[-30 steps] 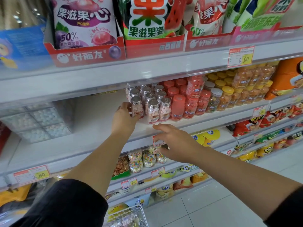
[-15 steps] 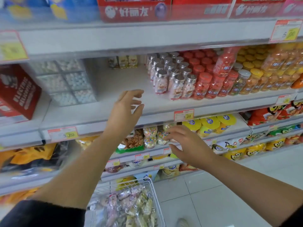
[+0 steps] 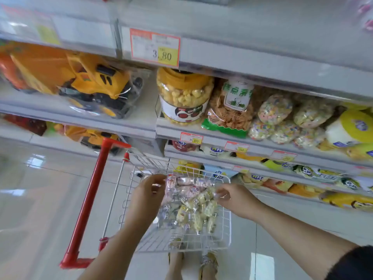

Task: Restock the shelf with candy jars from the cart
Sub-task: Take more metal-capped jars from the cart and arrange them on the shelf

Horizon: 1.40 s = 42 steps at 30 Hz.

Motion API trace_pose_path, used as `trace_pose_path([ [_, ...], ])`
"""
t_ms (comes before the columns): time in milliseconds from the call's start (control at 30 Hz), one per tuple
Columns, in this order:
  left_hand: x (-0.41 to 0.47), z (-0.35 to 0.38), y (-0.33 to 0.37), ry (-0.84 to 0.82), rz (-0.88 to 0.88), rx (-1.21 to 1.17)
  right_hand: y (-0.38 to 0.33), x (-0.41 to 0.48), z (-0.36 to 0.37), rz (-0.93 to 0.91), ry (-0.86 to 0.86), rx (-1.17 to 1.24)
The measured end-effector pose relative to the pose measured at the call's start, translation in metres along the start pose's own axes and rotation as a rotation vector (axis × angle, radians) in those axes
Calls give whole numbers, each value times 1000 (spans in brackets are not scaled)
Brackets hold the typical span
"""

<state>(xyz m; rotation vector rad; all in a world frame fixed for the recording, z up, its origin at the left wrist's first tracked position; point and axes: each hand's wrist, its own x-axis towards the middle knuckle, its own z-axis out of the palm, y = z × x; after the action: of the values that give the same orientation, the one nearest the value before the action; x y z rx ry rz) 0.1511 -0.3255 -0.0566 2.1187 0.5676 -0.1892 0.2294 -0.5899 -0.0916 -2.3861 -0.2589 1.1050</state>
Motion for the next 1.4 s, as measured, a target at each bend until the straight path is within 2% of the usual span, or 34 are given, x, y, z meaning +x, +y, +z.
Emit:
trace_pose_path([
  [200, 16, 60, -105, -50, -232, 60, 23, 77, 64, 0, -111, -163],
  [300, 32, 93, -144, -141, -276, 155, 28, 117, 93, -48, -118, -286],
  [400, 54, 119, -175, -244, -236, 318, 32, 154, 120, -107, -118, -417],
  [567, 88, 154, -200, -347, -242, 589, 41, 179, 160, -173, -4, -650],
  [700, 97, 183, -218, -365, -277, 625, 64, 178, 173, -244, 78, -766],
  [867, 103, 189, -224, -412, -320, 653, 62, 170, 173, -313, -66, -798],
  [967, 95, 172, -212, -493, -271, 622, 55, 156, 161, -286, -223, -648],
  [1033, 83, 155, -200, -522, -212, 575, 50, 140, 148, -272, -269, -522],
  [1167, 48, 113, -158, -495, -215, 392, 26, 92, 105, -151, -185, -184],
  [1233, 31, 89, -119, -449, -153, 377, 6, 63, 74, -93, -123, -6],
  [1300, 14, 66, -79, -407, -79, 344, -13, 33, 40, -89, -46, 103],
  [1400, -12, 34, -12, -326, -122, 182, -40, -16, -11, -117, 77, 186],
])
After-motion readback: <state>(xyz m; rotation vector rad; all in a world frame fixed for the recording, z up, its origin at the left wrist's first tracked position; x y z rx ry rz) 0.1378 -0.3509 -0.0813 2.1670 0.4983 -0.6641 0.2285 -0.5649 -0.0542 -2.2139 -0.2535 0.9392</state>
